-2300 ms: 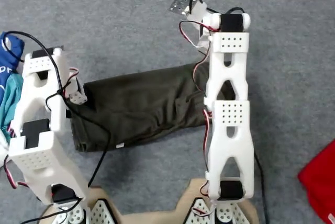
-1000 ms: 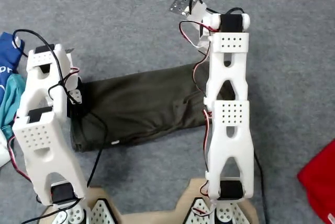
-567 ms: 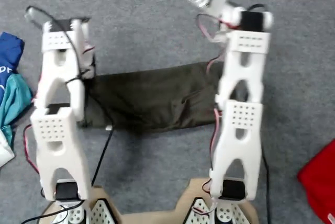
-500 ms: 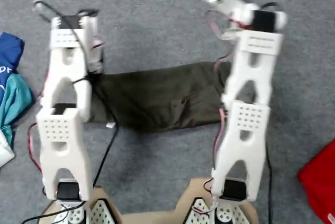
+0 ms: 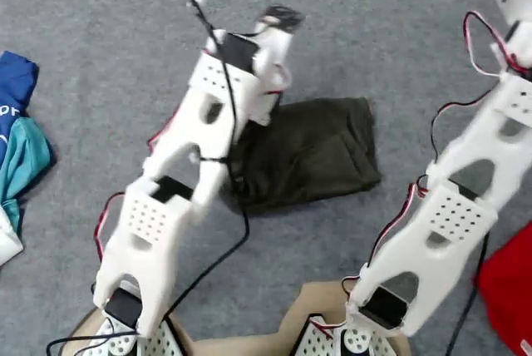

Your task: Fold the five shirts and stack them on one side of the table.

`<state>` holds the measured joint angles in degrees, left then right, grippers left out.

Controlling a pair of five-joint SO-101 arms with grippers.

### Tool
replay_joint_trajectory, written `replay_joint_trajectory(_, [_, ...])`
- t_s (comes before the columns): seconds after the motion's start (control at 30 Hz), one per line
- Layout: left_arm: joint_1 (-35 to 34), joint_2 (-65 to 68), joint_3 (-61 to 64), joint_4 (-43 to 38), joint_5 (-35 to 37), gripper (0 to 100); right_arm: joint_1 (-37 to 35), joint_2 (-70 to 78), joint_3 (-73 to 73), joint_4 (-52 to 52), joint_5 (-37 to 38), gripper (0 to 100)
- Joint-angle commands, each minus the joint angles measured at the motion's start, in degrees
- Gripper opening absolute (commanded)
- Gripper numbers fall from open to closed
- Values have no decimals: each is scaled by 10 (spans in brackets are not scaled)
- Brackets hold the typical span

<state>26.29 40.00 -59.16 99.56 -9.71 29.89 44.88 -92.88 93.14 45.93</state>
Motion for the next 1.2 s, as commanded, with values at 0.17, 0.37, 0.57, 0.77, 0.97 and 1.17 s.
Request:
replay_joint_trajectory(0.17, [98, -16, -23, -142, 5, 19, 26, -44, -25, -13, 33, 117])
replay_joint_trajectory(0.37, [130, 32, -44, -179, 20, 19, 44, -44, -24, -22, 35, 117])
replay_joint_trajectory(0.57, [117, 58, -131, -179, 69, 19, 48, -44, -24, -24, 35, 117])
replay_joint_trajectory(0.77, [112, 60, -159, -191, 116, 20, 48, -44, -24, -24, 35, 117])
replay_joint_trajectory(0.97, [112, 61, -90, -262, 150, 20, 48, -44, -23, -23, 35, 117])
replay_joint_trajectory(1.17, [129, 61, -56, -265, 150, 22, 47, -44, -22, -22, 36, 117])
